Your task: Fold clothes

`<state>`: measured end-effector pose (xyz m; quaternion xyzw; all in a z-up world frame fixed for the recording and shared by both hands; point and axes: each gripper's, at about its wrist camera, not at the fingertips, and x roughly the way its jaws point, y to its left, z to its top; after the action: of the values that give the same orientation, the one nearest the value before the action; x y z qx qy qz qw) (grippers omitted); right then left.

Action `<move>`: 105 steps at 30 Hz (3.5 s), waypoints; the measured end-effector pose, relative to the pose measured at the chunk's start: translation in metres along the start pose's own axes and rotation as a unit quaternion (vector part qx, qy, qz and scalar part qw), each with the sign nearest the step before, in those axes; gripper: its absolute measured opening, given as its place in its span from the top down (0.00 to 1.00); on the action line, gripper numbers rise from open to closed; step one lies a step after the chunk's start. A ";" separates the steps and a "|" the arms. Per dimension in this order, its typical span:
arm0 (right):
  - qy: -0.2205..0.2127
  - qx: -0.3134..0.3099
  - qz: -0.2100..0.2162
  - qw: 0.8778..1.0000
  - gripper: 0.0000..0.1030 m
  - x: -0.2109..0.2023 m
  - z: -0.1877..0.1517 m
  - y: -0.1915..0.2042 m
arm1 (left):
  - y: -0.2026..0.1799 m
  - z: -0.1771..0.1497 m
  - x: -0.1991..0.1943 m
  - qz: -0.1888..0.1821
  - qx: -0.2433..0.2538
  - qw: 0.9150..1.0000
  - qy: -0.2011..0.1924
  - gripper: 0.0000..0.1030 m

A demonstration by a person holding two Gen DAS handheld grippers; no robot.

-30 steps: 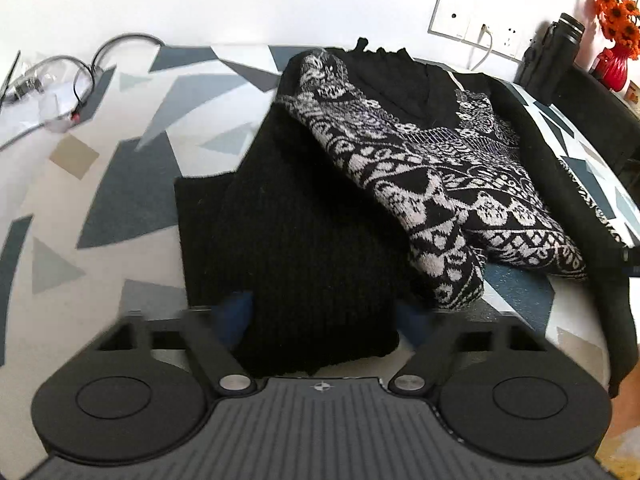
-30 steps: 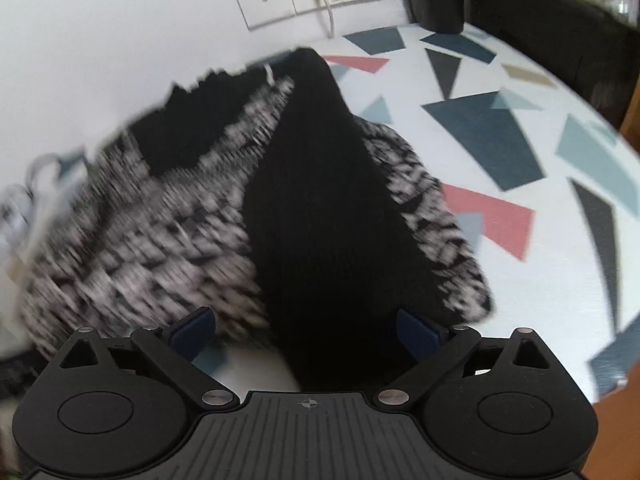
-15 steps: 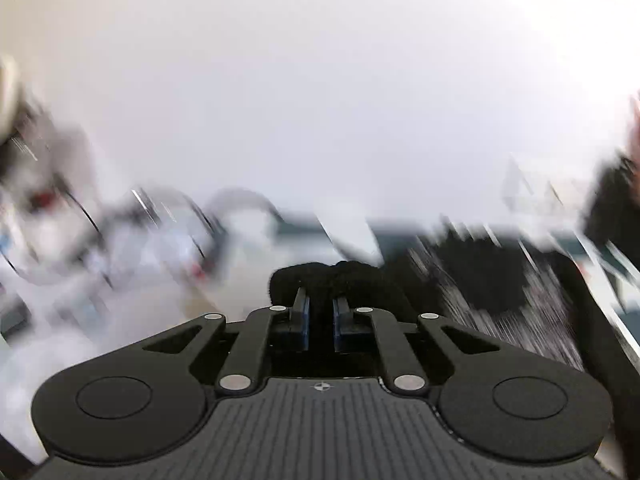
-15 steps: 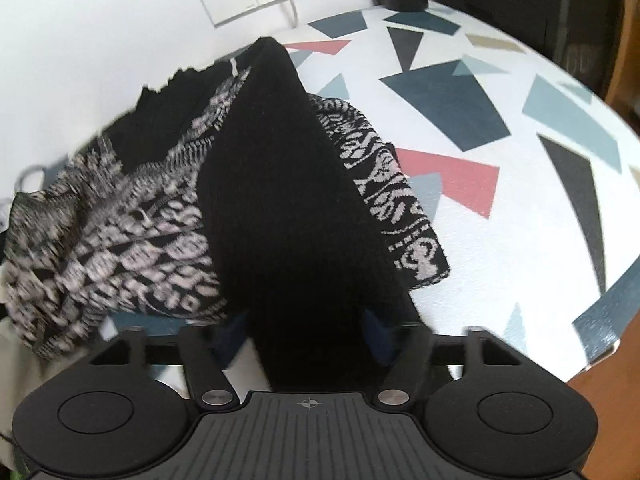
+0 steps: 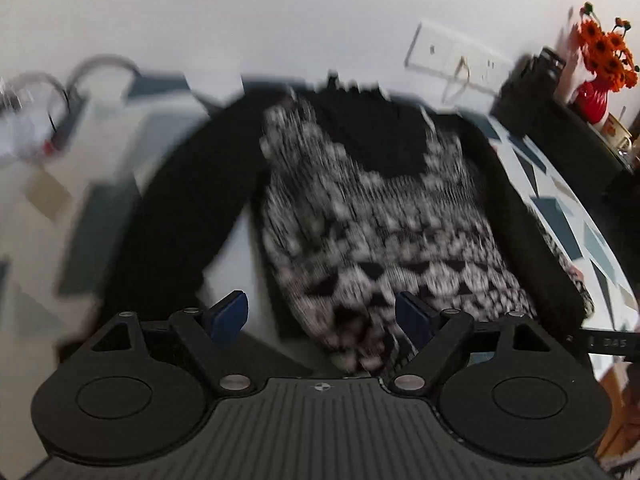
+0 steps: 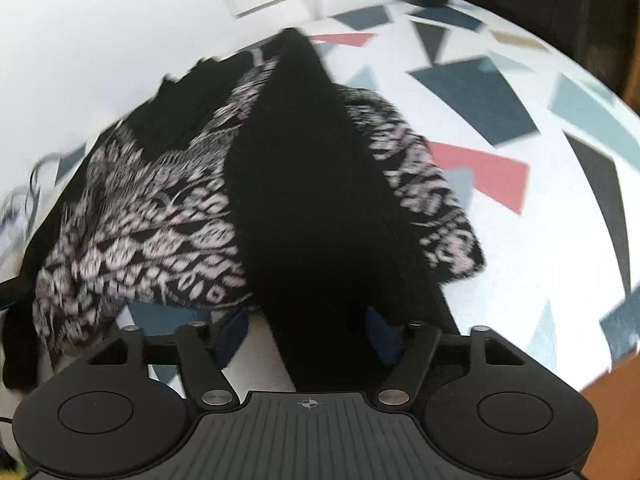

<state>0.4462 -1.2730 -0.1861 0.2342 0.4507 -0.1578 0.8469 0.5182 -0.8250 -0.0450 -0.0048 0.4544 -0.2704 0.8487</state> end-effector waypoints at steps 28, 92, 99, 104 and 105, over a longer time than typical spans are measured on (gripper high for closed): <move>-0.123 0.226 0.107 0.960 0.92 0.011 0.195 -0.170 | -0.061 -0.001 0.060 0.144 -0.068 0.987 0.019 0.07; -0.150 0.085 0.128 0.977 0.58 0.036 0.138 -0.083 | 0.008 0.056 0.043 0.034 -0.020 0.999 -0.005 0.27; -0.101 0.078 0.100 0.987 0.56 0.041 0.076 -0.121 | 0.024 0.006 0.031 0.005 -0.060 0.998 0.015 0.27; -0.136 0.058 0.036 0.988 0.48 0.053 0.068 -0.118 | -0.004 0.005 0.050 0.053 -0.015 0.998 -0.005 0.23; -0.140 0.064 0.036 0.987 0.47 0.057 0.069 -0.117 | -0.008 0.007 0.053 0.066 -0.021 0.997 -0.015 0.23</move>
<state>0.4685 -1.4116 -0.2306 0.2796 0.3079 -0.1867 0.8900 0.5433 -0.8575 -0.0799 0.0037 0.4464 -0.2043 0.8712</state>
